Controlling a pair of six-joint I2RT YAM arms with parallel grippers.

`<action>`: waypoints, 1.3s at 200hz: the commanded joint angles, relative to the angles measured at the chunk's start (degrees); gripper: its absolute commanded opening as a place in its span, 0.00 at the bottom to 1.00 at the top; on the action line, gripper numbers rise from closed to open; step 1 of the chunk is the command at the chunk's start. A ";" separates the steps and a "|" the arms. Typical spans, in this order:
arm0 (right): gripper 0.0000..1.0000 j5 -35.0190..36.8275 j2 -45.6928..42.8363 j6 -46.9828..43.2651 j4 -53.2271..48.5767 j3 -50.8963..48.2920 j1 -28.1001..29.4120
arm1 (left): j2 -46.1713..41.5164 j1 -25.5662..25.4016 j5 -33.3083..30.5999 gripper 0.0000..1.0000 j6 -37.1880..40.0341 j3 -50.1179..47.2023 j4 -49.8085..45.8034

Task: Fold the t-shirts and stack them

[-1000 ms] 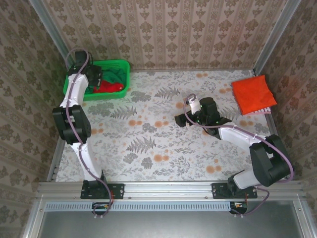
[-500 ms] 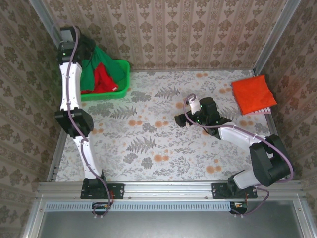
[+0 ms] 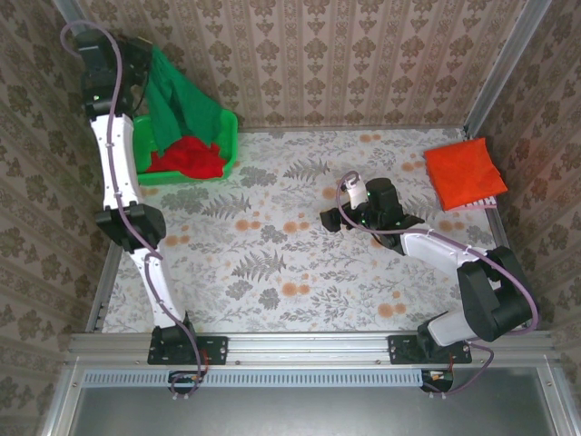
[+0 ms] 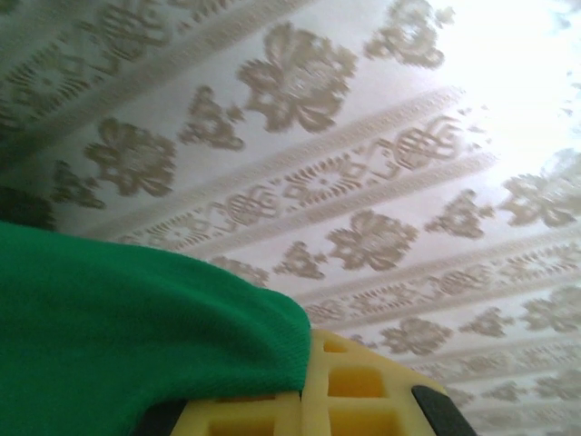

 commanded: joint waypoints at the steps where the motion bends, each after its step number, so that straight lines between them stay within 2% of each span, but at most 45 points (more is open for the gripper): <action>1: 1.00 -1.99 0.96 -0.12 0.19 2.06 0.25 | -6.44 -2.59 6.64 0.00 -0.32 1.81 6.68; 29: 1.00 -2.71 0.97 0.57 0.89 2.09 0.29 | -11.15 -7.36 6.41 0.00 5.02 0.54 4.30; 53: 1.00 -3.20 1.00 1.35 1.98 1.82 0.30 | -14.95 -12.68 7.43 0.00 5.65 -4.03 7.25; 100: 1.00 -3.72 0.35 2.52 2.89 1.09 0.31 | -17.06 -23.10 7.23 0.00 10.94 -3.82 4.32; 125: 1.00 -3.48 -1.80 3.55 3.53 -0.96 0.33 | -18.60 -26.65 7.36 0.00 12.01 -11.51 4.02; 174: 1.00 -1.24 -11.99 3.58 1.36 -7.86 0.15 | -22.78 -25.75 8.59 0.00 9.33 -39.87 8.37; 205: 1.00 2.52 -17.31 3.38 -2.76 -9.95 -0.50 | -23.59 -23.92 13.86 0.00 5.27 -57.75 14.86; 226: 1.00 4.98 -18.03 4.84 -4.83 -9.58 -1.22 | -23.41 -24.13 17.23 0.00 4.47 -66.32 18.13; 260: 1.00 6.28 -13.97 8.09 -9.05 -6.54 -1.52 | -24.25 -24.80 16.17 0.00 3.39 -74.69 18.10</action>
